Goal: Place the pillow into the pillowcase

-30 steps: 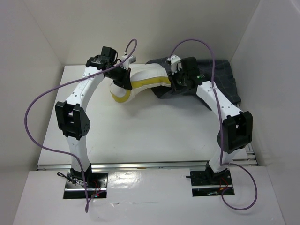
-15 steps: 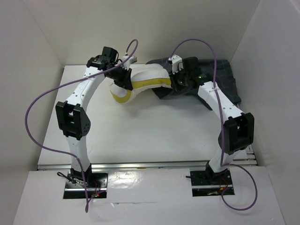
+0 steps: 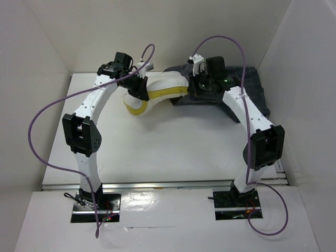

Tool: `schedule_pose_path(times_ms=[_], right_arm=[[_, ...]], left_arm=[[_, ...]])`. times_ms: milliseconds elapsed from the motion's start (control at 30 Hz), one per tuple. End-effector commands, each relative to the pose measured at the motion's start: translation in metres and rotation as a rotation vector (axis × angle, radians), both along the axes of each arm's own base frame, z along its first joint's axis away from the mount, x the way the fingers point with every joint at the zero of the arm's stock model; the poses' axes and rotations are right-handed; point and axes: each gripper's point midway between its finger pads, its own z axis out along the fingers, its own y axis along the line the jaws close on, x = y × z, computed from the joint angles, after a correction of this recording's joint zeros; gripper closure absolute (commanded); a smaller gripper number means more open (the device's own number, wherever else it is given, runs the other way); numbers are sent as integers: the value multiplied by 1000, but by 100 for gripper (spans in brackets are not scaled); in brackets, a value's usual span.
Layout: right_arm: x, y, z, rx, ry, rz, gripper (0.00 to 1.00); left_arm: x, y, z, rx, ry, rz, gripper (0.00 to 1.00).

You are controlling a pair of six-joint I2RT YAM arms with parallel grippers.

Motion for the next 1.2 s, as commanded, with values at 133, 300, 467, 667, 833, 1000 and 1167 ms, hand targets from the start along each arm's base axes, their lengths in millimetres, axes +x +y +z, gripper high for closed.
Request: schedule_pose_path(times_ms=[133, 300, 467, 667, 833, 1000, 1167], right_arm=[[-18, 57, 30, 134, 4, 172, 100], [-20, 78, 39, 159, -11, 234, 100], [-17, 98, 40, 192, -1, 288, 100], [-16, 120, 63, 235, -44, 351, 100], [-21, 131, 81, 279, -55, 399, 100], [-31, 137, 94, 315, -47, 455, 100], [-39, 137, 111, 331, -72, 493, 100]], left_arm=[[-2, -25, 58, -135, -134, -40, 100], [-1, -39, 65, -171, -134, -52, 100], [1, -58, 78, -196, -164, -77, 100], [-1, -75, 84, -219, -172, -103, 100], [-1, -81, 85, -226, -173, -109, 100], [5, -85, 87, -227, -194, -92, 100], [20, -85, 98, -239, -247, -38, 100]])
